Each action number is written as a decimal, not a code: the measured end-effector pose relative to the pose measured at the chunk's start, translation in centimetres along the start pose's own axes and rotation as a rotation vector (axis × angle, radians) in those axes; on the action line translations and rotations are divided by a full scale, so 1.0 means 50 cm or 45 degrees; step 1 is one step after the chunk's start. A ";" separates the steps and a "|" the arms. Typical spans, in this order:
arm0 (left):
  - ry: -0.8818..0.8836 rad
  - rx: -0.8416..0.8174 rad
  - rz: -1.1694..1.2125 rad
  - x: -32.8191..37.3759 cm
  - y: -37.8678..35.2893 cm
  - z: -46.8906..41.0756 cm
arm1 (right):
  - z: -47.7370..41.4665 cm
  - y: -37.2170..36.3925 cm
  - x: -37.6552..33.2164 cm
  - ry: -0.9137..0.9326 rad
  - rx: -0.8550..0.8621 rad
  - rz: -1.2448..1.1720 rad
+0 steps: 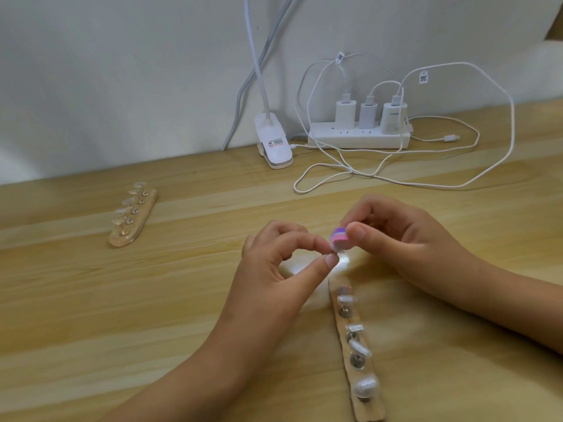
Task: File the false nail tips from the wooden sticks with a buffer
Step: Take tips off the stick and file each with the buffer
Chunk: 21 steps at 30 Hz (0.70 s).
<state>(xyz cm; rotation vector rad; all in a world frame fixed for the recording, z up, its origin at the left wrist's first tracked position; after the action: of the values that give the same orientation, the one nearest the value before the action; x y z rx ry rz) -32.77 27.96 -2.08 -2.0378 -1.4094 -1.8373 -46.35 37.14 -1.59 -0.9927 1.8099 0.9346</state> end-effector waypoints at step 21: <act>0.036 0.090 -0.069 -0.002 0.006 0.001 | 0.002 -0.002 0.000 -0.005 -0.007 -0.016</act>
<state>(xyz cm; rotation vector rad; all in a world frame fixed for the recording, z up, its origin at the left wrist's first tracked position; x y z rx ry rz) -32.53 27.77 -2.00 -1.9523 -1.5139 -1.8011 -46.21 37.16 -1.63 -1.0038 1.7971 0.9339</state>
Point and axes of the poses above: each hand's wrist, its own z-axis away from the middle knuckle, its own y-axis out of the back of the hand, x = y × z, the point moved 6 cm from there along -z, towards the middle knuckle, and after that the axes turned 8 degrees about -z, right-handed, at the moved point
